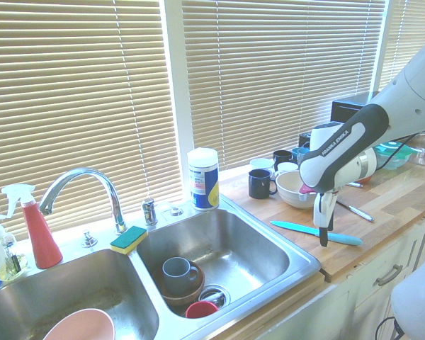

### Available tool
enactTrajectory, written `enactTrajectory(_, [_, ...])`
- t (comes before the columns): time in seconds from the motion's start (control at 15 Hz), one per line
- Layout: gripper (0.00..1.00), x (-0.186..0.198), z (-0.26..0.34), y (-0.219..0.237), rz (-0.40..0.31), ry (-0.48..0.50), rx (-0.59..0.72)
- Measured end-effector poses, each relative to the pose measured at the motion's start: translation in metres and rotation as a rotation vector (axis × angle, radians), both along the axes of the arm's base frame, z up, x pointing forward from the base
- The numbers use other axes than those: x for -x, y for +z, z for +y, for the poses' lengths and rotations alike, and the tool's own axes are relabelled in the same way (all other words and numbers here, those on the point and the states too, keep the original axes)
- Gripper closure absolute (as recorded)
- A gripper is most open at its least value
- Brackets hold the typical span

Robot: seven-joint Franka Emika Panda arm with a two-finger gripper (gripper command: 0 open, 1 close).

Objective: Put the knife into the sink

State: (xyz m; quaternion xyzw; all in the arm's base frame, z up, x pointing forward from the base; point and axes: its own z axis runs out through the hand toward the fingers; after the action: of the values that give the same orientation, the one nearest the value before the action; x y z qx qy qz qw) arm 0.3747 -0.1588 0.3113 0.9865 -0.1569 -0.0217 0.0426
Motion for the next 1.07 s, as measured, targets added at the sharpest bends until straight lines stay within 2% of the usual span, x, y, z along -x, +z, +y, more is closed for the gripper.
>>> enactTrajectory(0.07, [0.00, -0.0004, -0.0005, -0.0002, -0.004, -0.001, 0.000])
enactTrajectory(0.13, [1.00, -0.0005, -0.0004, -0.0002, -0.005, -0.001, 0.000])
enactTrajectory(1.07, [1.00, -0.0067, 0.0013, 0.0001, -0.057, -0.034, -0.023])
